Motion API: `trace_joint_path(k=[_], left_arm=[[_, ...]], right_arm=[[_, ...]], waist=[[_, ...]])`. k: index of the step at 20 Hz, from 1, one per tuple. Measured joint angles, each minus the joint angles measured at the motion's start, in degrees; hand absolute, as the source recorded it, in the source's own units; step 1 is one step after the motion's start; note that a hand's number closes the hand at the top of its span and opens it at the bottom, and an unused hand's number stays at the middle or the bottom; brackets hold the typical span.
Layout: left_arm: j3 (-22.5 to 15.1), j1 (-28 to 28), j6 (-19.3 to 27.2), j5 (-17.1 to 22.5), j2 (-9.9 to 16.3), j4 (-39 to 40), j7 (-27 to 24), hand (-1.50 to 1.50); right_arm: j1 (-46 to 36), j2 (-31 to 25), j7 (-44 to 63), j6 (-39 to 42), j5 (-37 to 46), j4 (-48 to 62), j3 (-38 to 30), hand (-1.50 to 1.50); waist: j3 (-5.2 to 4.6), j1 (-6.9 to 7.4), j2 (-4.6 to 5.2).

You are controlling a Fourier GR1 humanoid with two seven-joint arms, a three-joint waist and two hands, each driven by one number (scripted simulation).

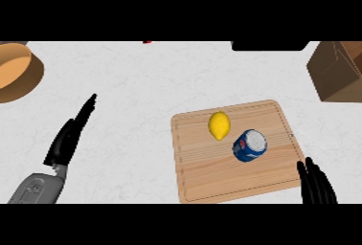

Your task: Pick the can from the cutting board and place it in the cardboard box

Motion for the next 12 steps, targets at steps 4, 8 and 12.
trace_joint_path(k=[4, 8, 12], left_arm=[[0.87, 0.57, -0.9, -0.71, -0.54, -1.1, 0.67, 0.0], [1.66, 1.05, -1.0, -2.23, -2.05, -0.59, -0.28, 0.0], [2.78, 1.7, -1.91, -3.35, -2.88, -1.1, -0.29, 0.0]], right_arm=[[-5.11, -0.45, 2.06, -1.05, 2.03, 2.09, -0.87, -1.5], [-9.38, -0.28, 3.93, -0.1, 3.26, 5.7, -1.5, -1.5], [-12.34, -0.35, 6.64, 0.92, 4.19, 8.25, -0.21, -1.5]], waist=[[0.01, 0.01, -0.04], [0.01, -0.01, -0.05], [0.01, -0.01, -0.06]])
